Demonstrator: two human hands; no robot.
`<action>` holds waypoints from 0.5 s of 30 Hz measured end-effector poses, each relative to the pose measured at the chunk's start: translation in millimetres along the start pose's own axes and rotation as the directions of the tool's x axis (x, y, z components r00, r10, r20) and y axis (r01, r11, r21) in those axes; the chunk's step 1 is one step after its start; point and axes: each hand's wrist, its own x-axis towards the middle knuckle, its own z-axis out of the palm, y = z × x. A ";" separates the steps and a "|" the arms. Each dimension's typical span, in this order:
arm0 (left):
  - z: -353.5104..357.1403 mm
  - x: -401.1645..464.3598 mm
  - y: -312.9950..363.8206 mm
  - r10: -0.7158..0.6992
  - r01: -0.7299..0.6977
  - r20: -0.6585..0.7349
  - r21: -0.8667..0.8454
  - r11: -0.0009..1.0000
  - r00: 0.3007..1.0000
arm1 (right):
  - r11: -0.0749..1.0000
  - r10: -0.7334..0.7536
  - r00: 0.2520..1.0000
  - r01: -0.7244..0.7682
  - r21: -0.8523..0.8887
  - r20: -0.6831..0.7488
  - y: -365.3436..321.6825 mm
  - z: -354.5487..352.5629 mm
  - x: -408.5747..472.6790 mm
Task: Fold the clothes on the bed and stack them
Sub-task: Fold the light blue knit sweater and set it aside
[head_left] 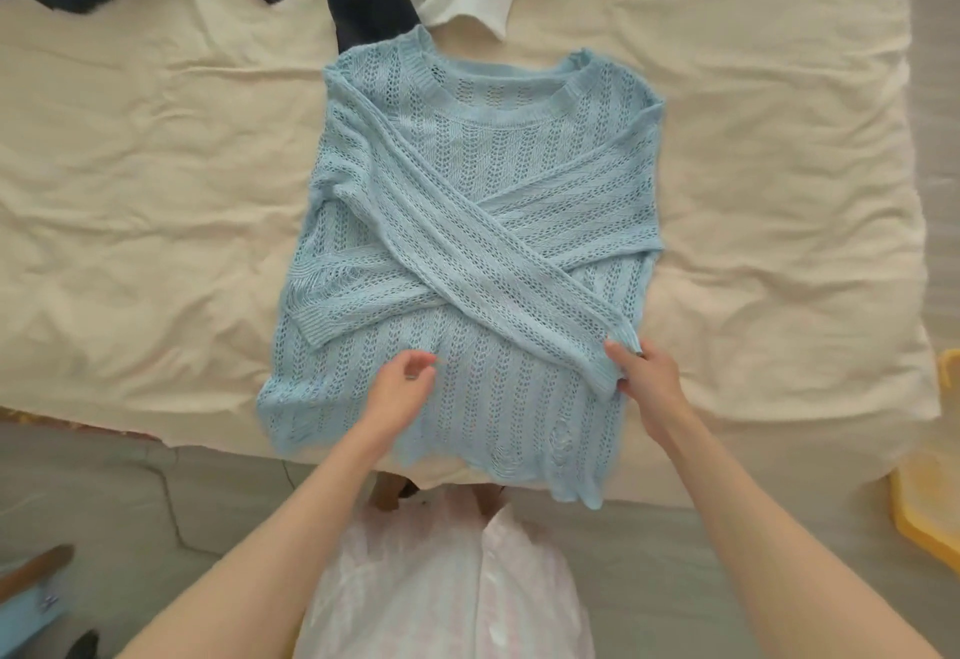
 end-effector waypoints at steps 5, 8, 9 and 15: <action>19.5 16.6 21.9 -0.155 0.208 0.157 -0.422 0.883 0.975 | 0.991 0.024 0.999 -0.018 0.133 -0.044 -2.8 6.2 -11.8; 47.0 20.5 38.5 -0.169 0.298 0.263 -0.594 0.747 0.950 | 0.953 0.067 0.997 -0.078 0.293 0.047 -4.7 8.2 -25.8; 54.3 20.8 42.5 -0.168 0.310 0.280 -0.610 0.730 0.945 | 0.941 0.081 0.994 -0.102 0.322 0.077 -3.7 7.7 -29.1; 67.3 22.7 48.1 -0.132 0.237 0.208 -0.649 0.723 0.969 | 0.990 0.036 0.999 -0.041 0.135 0.035 14.3 0.7 -29.9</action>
